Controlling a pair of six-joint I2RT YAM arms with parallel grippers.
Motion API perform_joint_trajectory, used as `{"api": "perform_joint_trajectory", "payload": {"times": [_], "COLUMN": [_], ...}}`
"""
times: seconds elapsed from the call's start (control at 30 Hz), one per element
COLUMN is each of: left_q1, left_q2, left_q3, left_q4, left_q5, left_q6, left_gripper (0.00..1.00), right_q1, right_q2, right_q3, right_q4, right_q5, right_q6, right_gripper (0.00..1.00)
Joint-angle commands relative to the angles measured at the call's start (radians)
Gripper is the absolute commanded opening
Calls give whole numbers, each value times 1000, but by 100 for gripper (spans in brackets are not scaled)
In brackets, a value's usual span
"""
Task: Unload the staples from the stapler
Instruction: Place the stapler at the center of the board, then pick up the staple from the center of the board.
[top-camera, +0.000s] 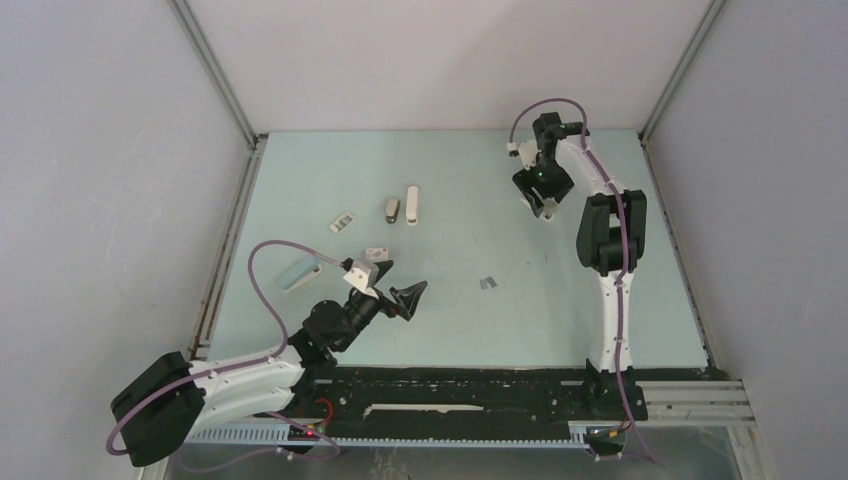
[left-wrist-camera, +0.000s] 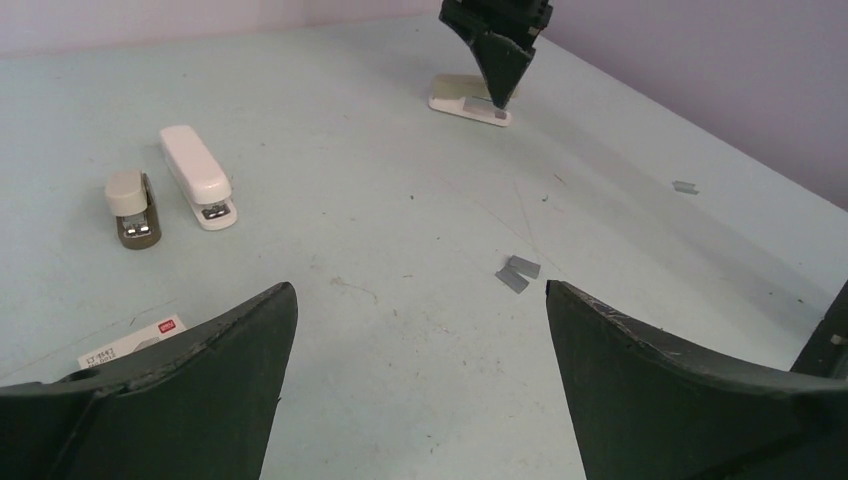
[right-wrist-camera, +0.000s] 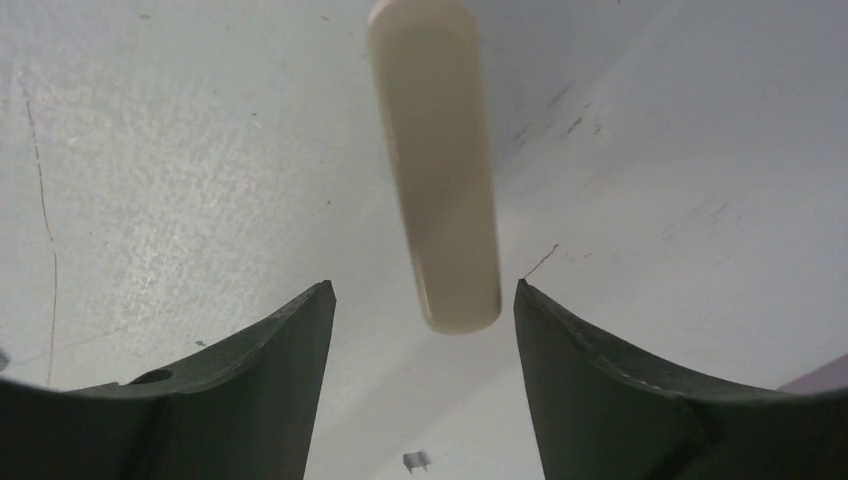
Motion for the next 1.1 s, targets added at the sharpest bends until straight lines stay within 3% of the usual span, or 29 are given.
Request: {"api": "perform_joint_trajectory", "payload": {"times": [0.0, 0.13, 0.37, 0.5, 0.67, 1.07], "left_q1": [4, 4, 4, 3, 5, 3], "left_q2": [-34, -44, -53, -55, -58, -59], "left_q3": [-29, -35, -41, -42, -41, -43], "left_q4": [84, 88, 90, 90, 90, 90], "left_q5": [14, 19, 19, 22, 24, 28], "left_q6": [12, 12, 10, 9, 4, 1], "left_gripper": [100, 100, 100, 100, 100, 100], "right_q1": [7, -31, -164, -282, -378, -382], "right_q2": [-33, -158, -601, -730, -750, -646], "right_q3": [30, -68, -672, -890, -994, -1089], "right_q4": [-22, -16, 132, 208, 283, 437], "right_q5": [34, -15, -193, -222, -176, -93], "right_q6": [14, -6, -150, -199, -225, -194], "right_gripper": [78, 82, 81, 81, 80, 63]}}
